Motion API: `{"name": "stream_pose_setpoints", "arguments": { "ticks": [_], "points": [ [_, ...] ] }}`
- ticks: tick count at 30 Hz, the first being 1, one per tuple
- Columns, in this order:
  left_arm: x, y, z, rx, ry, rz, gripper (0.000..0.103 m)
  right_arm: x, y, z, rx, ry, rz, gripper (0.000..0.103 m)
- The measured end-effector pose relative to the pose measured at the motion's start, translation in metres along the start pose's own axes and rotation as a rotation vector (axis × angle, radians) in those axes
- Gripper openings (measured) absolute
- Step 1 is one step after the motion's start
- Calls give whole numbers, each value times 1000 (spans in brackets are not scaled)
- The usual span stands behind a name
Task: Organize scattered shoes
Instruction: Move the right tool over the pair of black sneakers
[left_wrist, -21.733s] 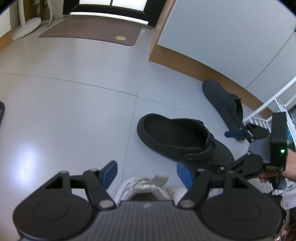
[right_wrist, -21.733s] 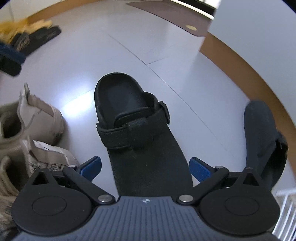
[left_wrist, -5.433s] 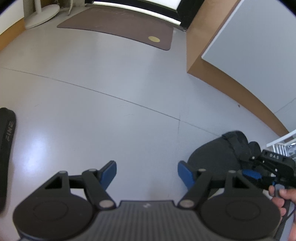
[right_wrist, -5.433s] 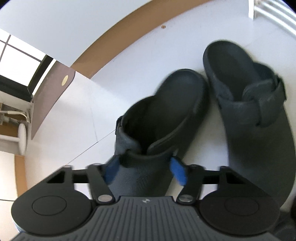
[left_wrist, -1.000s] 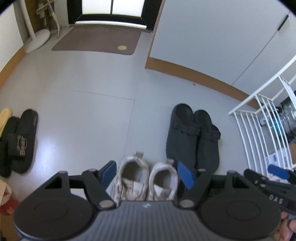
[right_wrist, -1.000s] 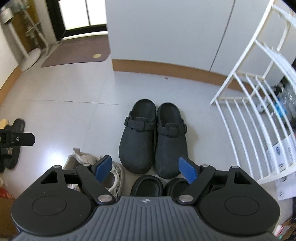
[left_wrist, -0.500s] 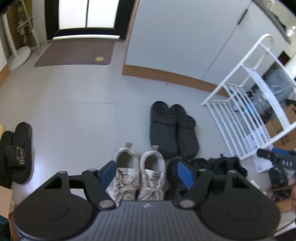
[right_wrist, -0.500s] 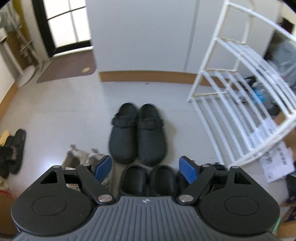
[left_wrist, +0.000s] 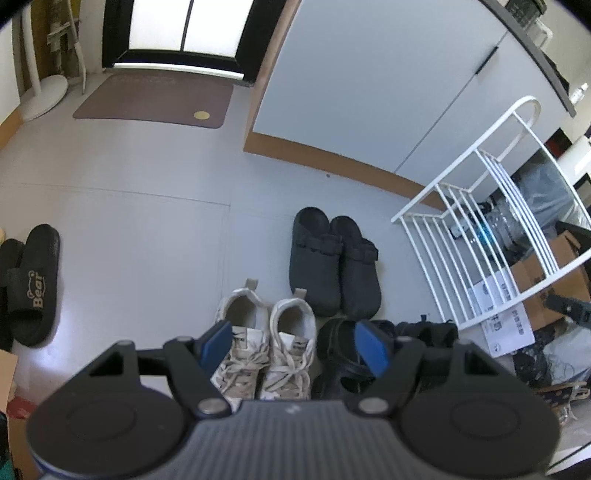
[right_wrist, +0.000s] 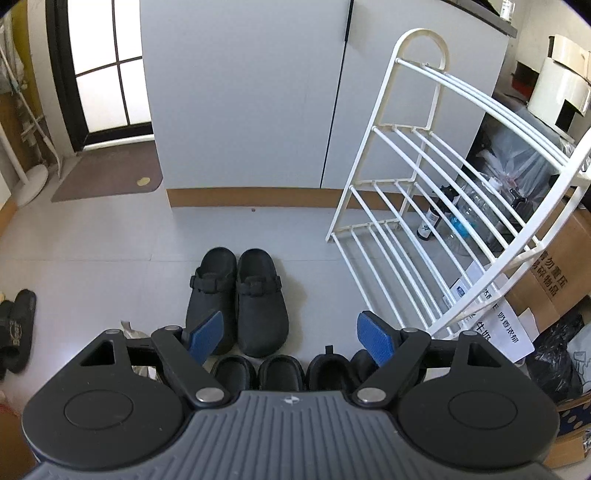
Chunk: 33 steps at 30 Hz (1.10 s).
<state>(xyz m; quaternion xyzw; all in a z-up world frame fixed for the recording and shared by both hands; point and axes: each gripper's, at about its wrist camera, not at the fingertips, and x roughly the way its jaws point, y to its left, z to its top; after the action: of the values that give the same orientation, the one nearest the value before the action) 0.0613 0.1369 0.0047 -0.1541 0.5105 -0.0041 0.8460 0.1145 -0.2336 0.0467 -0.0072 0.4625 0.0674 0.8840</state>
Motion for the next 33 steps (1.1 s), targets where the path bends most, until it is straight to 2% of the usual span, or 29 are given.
{"name": "stream_pose_setpoints", "arguments": {
  "ticks": [9, 14, 15, 19, 21, 26, 30, 33],
  "points": [
    [4, -35, -1, 21, 0, 9, 76, 37, -45, -29, -5, 47, 26, 84],
    [0, -53, -2, 23, -11, 10, 76, 36, -68, -38, 28, 23, 64, 84],
    [-6, -57, -3, 12, -23, 0, 76, 35, -76, -45, 29, 4, 83, 84],
    [-21, -72, -13, -25, -74, -70, 82, 43, -86, -68, -5, 18, 93, 84],
    [-19, -81, -17, -4, -75, -81, 82, 51, -88, -79, -6, 19, 89, 84],
    [3, -99, -24, 71, -60, -85, 82, 75, -109, -101, 25, 56, 120, 82],
    [35, -101, -26, 82, -48, -98, 82, 81, -126, -99, -38, 72, 153, 82],
    [74, -102, -26, 73, -14, -122, 81, 84, -138, -94, -30, 73, 175, 82]
  ]
}}
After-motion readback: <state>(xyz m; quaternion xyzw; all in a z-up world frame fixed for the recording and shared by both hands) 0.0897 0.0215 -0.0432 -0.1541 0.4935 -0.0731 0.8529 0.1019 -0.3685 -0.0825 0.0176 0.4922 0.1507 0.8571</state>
